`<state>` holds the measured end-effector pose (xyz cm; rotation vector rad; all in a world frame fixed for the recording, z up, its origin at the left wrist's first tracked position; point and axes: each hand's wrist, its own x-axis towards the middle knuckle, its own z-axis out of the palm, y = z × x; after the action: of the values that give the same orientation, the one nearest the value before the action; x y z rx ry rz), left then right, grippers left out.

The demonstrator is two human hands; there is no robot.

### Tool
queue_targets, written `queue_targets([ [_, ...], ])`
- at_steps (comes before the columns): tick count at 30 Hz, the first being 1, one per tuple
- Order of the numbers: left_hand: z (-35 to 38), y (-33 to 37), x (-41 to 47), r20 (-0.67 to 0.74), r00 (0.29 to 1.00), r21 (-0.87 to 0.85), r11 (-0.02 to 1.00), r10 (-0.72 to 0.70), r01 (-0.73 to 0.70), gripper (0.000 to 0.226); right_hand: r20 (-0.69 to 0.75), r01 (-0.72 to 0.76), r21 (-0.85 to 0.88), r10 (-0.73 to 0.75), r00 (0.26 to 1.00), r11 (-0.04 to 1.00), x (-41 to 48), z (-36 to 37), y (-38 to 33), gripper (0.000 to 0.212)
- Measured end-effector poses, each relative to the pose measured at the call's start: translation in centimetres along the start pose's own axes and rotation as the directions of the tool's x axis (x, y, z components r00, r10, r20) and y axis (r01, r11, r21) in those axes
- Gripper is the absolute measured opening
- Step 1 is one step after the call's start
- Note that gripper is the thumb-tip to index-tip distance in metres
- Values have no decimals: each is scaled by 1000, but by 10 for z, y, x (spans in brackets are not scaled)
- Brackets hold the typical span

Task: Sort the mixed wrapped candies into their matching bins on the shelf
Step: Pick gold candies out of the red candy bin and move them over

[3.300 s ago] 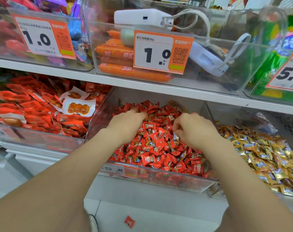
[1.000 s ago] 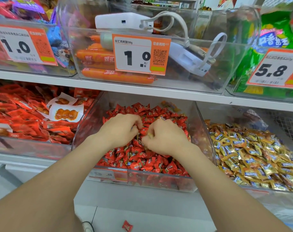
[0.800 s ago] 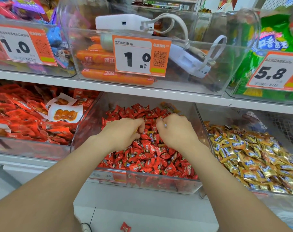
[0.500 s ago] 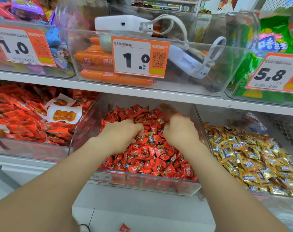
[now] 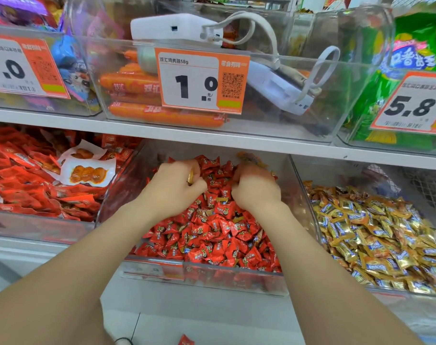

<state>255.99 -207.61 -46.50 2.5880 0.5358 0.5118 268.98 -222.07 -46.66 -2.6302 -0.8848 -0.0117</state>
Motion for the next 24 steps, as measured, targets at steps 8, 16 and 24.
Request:
queue_targets([
  [8,6,-5,5,23,999,26,999,-24,23,10,114,18,77,-27,993,997,4,-19,11,45],
  [16,24,2,5,-18,997,292,953,-74,76,15,59,16,164,-26,998,986,-6,-23,11,9],
  [24,28,3,6,95,992,259,964,-88,61,29,15,-9,-11,9,1000,1000,-11,-29,23,20],
])
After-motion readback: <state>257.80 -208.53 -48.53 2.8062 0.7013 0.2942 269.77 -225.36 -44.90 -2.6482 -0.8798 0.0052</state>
